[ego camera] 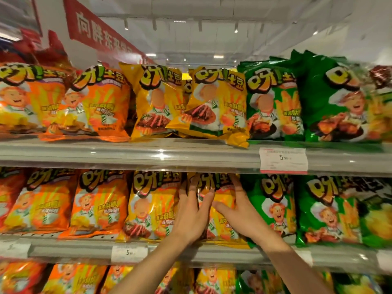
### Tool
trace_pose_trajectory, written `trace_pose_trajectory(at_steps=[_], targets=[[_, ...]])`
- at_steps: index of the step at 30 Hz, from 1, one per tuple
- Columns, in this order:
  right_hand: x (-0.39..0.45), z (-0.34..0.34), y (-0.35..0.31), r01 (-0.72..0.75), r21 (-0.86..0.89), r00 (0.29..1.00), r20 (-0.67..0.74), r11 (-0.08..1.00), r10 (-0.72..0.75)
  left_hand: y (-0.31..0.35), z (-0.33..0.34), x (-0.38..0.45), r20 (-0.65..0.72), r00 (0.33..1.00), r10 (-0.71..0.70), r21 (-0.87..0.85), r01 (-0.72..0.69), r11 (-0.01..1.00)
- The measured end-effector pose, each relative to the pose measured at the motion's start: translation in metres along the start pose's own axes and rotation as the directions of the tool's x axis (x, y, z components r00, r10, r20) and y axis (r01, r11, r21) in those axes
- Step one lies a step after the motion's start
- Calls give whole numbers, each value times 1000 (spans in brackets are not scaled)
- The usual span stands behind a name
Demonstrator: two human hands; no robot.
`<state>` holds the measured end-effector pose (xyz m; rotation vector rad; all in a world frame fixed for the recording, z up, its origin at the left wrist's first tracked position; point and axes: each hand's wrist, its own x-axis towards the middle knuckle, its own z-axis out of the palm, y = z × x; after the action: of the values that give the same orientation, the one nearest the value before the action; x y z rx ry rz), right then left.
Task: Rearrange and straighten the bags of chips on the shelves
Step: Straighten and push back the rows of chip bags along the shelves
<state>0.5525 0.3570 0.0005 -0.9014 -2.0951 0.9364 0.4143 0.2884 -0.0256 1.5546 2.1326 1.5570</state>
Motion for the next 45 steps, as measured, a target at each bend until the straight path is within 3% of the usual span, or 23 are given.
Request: trace_pose_trajectory(at_steps=[5,9,13,16,18,20,23,26,36,41,45], targets=[[-1,3,-2,39,-22,996,-78,999,-41,-1,1,5,-33,999,40,-65,-42,997],[-2,9,-1,17,-57,998,-63,998,-21,-5,3,6,17,1000,10,0,-10,1000],[-10,11,-1,39,-156,995,-82,987,-52,-4,-21,-10,55,987,152,79,-157,984],[-18,17,-2,62,-329,986,-128,942,-110,-14,-54,-23,4,944,331,254,-321,912],[-21,25,-4,72,-533,969,-165,843,-186,-28,-74,-21,-27,891,453,478,-386,789],[-19,33,-8,73,-668,939,-205,740,-278,-42,-88,-13,-23,895,446,646,-327,689],[-14,44,-17,83,-758,919,-192,647,-343,-58,-95,-5,-7,953,304,729,-204,653],[-9,57,-24,75,-799,934,-154,596,-323,-69,-92,-1,26,962,270,738,-201,645],[1,82,-35,-2,-810,961,-163,586,-223,-77,-93,3,15,949,315,717,-230,658],[-10,62,-30,98,-711,932,-181,697,-315,-67,-94,-3,-62,928,366,669,-234,706],[-22,24,-17,175,-607,847,-307,775,-433,-31,-78,-17,-138,873,468,498,-347,794]])
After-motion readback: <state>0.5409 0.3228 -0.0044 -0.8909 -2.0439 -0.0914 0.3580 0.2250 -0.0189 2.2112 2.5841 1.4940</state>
